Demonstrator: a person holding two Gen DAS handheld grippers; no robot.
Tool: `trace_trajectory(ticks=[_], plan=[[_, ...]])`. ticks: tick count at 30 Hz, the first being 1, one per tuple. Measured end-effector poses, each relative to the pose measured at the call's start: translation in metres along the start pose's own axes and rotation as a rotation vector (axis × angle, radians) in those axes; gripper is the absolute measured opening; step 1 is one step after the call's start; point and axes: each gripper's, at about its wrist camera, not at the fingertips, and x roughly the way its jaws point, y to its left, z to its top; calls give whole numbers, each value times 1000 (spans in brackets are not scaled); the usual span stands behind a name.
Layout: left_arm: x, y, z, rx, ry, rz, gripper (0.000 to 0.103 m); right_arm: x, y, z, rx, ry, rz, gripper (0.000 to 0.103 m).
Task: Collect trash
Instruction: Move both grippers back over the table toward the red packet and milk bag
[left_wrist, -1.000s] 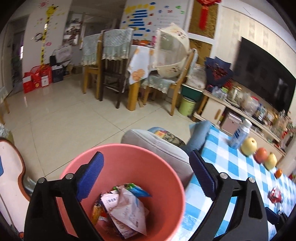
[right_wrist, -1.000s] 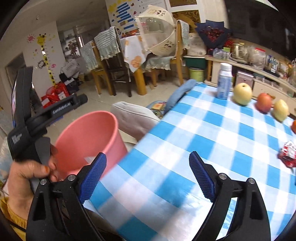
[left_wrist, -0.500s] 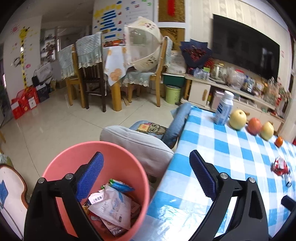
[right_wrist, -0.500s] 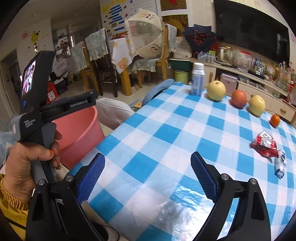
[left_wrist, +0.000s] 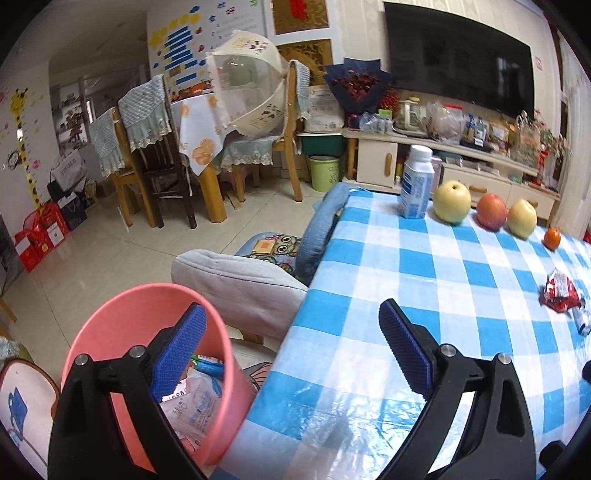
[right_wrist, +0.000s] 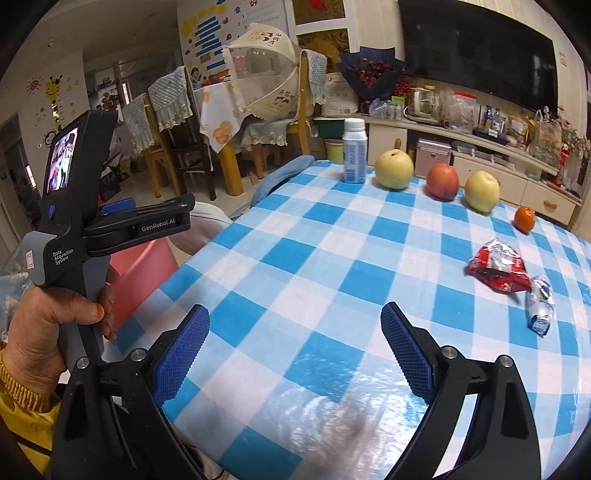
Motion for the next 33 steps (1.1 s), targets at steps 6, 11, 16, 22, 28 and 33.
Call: trace_trajectory(ticks=[6, 11, 16, 22, 28, 33], plan=[[3, -21, -1, 53, 13, -3, 95, -3, -14, -5, -8, -10, -27, 93], [4, -40, -4, 101, 18, -5, 95, -4, -31, -8, 6, -5, -43, 93], [3, -57, -6, 144, 17, -8, 95, -7, -51, -10, 32, -9, -61, 93], [3, -79, -9, 181, 18, -39, 95, -13, -77, -11, 65, -20, -92, 93], [0, -98, -11, 215, 13, -83, 95, -19, -103, -12, 112, -21, -111, 93], [-1, -111, -13, 231, 14, -126, 95, -27, -123, -12, 138, -31, -143, 93]])
